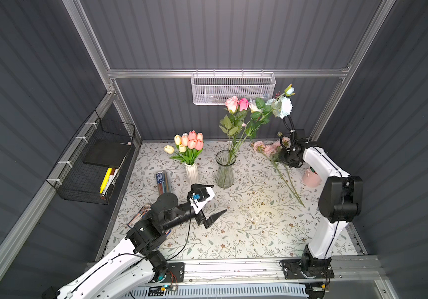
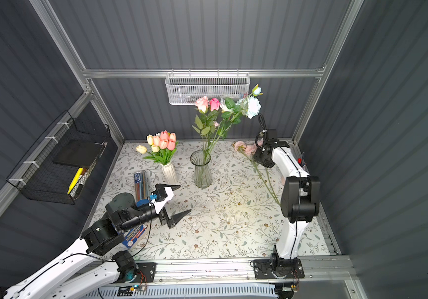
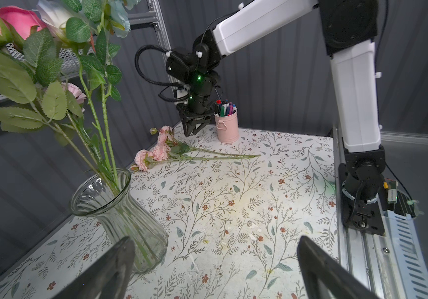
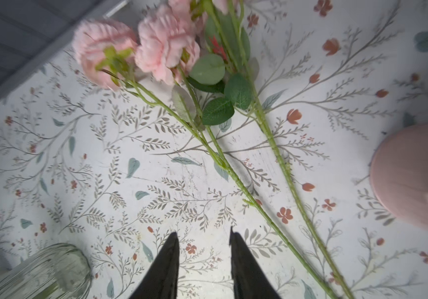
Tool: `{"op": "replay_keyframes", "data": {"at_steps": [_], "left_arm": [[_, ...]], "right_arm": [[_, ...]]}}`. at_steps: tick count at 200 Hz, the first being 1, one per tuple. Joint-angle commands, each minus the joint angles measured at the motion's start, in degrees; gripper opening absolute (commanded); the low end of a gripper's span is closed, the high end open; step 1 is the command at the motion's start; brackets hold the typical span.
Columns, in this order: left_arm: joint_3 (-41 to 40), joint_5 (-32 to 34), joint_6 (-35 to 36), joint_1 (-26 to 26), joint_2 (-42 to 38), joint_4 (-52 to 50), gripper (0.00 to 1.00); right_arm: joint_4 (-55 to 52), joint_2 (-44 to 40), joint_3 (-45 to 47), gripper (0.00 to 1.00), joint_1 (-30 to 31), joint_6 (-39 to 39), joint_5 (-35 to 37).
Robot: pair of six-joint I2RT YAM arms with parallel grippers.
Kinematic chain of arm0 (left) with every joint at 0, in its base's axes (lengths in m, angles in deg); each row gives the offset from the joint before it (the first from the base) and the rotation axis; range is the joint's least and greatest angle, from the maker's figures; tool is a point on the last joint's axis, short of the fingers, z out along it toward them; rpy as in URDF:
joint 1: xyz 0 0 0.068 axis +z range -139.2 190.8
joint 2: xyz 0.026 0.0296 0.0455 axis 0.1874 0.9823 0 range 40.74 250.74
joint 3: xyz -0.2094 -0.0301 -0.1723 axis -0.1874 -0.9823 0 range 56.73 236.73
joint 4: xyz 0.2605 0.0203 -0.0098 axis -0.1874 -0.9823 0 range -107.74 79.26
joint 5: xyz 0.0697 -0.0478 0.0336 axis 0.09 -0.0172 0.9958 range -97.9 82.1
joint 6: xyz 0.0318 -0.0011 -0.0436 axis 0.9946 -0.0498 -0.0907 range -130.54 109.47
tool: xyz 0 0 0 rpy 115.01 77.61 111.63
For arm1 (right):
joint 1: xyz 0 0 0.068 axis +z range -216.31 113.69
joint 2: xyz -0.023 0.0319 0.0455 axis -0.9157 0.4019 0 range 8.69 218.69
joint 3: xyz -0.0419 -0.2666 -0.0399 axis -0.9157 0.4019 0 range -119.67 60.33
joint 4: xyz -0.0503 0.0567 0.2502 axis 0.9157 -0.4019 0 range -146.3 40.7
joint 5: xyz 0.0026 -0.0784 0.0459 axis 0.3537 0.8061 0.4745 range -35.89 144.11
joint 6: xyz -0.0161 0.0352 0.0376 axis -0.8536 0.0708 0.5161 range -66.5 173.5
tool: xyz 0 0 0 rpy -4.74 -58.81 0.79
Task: Pick out pink flowers from the vase
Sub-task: Place the flower at the center of the board, then pick up the flower from the vase.
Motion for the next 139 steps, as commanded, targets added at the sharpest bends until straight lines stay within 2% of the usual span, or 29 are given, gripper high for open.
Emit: {"op": "replay_keyframes", "data": {"at_steps": [1,19,34,46,66,94,114,123,139], "left_arm": [[2.80,4.42,-1.52,-0.27,0.39,-0.72,0.99],[5.59,8.87,-5.95,-0.24,1.56,-0.03,0.99],[8.01,11.75,-10.87,-0.24,2.96,-2.17,0.99],[8.76,14.26,-12.91,-0.19,3.55,-2.80,0.99],[7.67,17.76,-13.25,-0.20,4.85,2.61,0.99],[13.47,16.06,-9.45,-0.25,14.89,2.96,0.99],[17.68,15.56,-7.50,0.63,23.91,5.86,0.99],[19.31,12.99,-8.67,3.47,27.37,6.97,0.99],[20.41,2.60,-14.48,11.80,31.94,12.05,0.99]], "right_arm": [[4.17,-7.20,5.24,0.35,-0.28,1.05,1.10],[6.14,-13.83,10.98,0.33,-0.24,5.01,-0.64],[13.27,-21.19,19.62,0.31,0.39,9.28,-3.52],[15.08,-27.09,24.47,0.31,2.72,9.70,-1.91],[15.65,-35.99,29.73,0.31,8.92,7.49,1.82],[18.97,-47.92,35.75,0.32,15.71,2.91,1.84],[22.56,-54.35,38.76,0.33,17.81,-2.51,-3.94],[24.37,-56.43,39.56,0.35,18.10,-5.21,-9.24],[27.59,-58.89,40.06,0.38,19.13,-7.98,-17.24]]}}
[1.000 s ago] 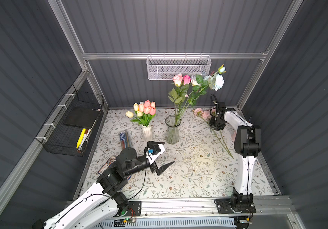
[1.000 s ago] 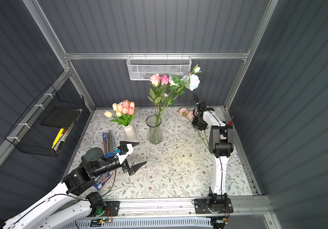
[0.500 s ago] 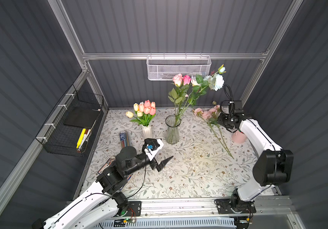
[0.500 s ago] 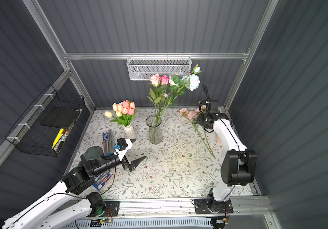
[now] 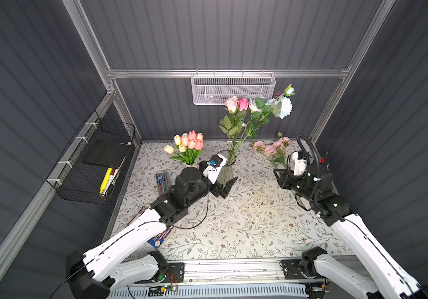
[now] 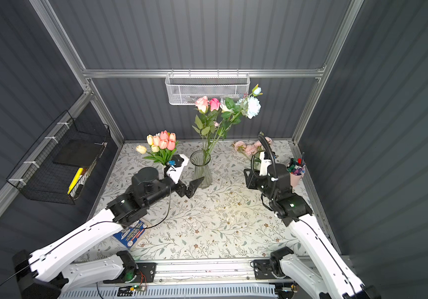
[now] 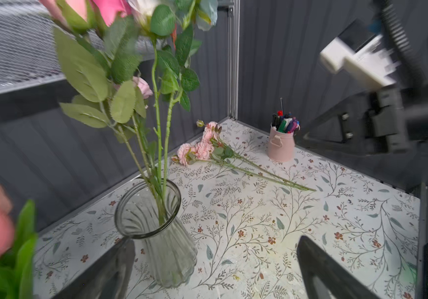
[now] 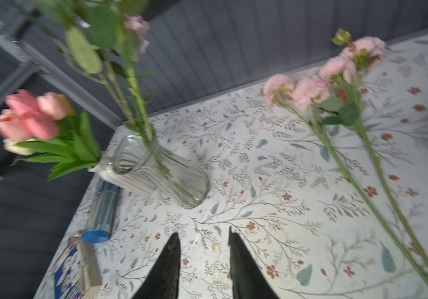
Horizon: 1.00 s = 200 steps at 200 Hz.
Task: Pick out pink flowers from the vase
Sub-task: Pick up the flower from the vase.
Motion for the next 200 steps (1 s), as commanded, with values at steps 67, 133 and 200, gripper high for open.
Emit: {"op": "replay_keyframes", "data": {"at_steps": [67,133,200], "left_arm": [[3.80,-18.97,1.86,15.83,16.87,23.08,0.77],[4.33,-19.87,0.93,19.21,25.64,36.41,0.60],[10.14,-23.41,-6.43,20.38,32.95,39.07,0.65]], "right_arm": [[11.31,-6.33,-1.37,0.37,4.53,-12.52,-25.19],[13.58,-11.34,2.11,0.36,7.69,-12.13,-26.55],[12.04,-13.03,4.59,0.36,8.89,-14.75,-24.71]]}}
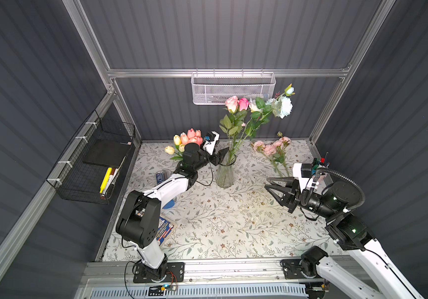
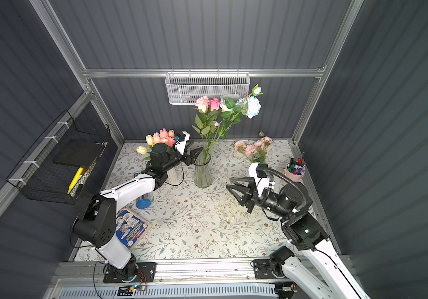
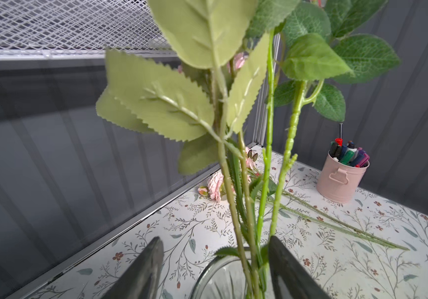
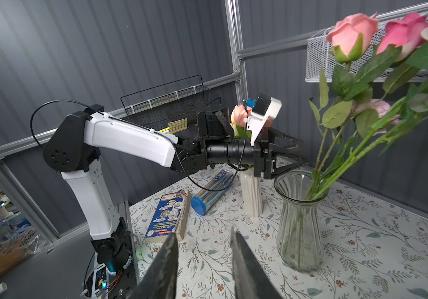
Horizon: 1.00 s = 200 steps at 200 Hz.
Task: Pick out pink flowers from the vase
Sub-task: Pick up the flower from the vase.
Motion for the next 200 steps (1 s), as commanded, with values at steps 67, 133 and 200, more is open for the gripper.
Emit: {"op": "replay_keyframes", "data": {"at_steps": [67,133,200], "left_arm": [[7.31,-3.35,-6.28,0.45,3.95,2.37,0.61],[8.54,-4.69,-7.60,0.62,6.11,1.71,0.51],[10.23,-7.84,-8.93,0.82,7.78,0.75,0.34]], "right_arm": [[-0.95,-0.98,3.18,0.36,0.45,-2.16,3.14],[-1.91,-1.31,3.95,0.36,0.47,-1.34,3.07],[-1.71,-0.70,4.40,0.36,0.50,-1.29,3.06]]}}
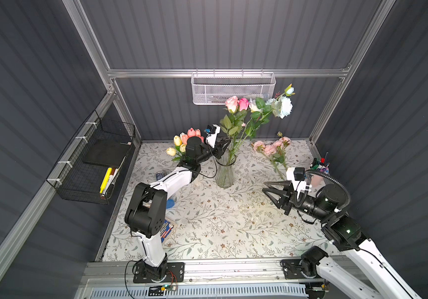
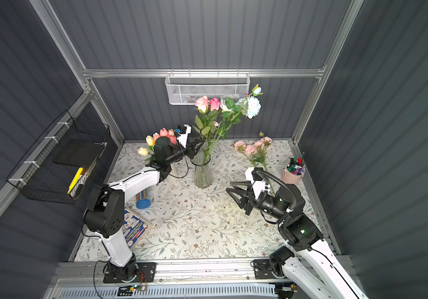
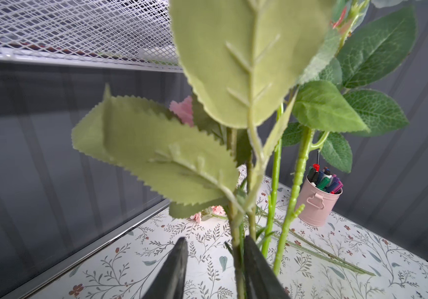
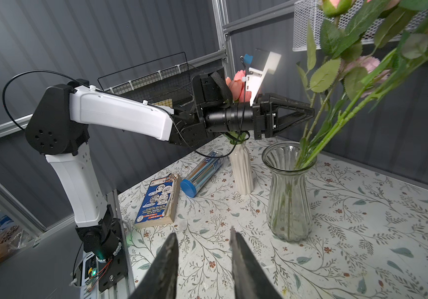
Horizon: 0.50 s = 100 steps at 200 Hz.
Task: Pick out pink flowers from the vase
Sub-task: Pick up the flower from the vase.
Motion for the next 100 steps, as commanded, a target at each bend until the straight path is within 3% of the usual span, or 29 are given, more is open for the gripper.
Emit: {"op": "replay_keyframes", "data": {"at_steps": [1,62,100], "left_arm": [[2.09,-2.26,-1.08,0.44,1.40,-0.34,0.33],[3.37,-3.53,-1.52,0.44,2.86,-1.23,0.30],[3.18,-4.43,-1.30,0.45,3.04,-1.25,0.18]], "right_arm": [[0.12,-0.02,0.53,0.36,0.25,-0.26,0.11],[-0.65,-0.27,0.81,0.36,0.25,-0.52,0.79],[-1.24,-0.27,0.85,0.36,0.33,-0.96,0.99]]}}
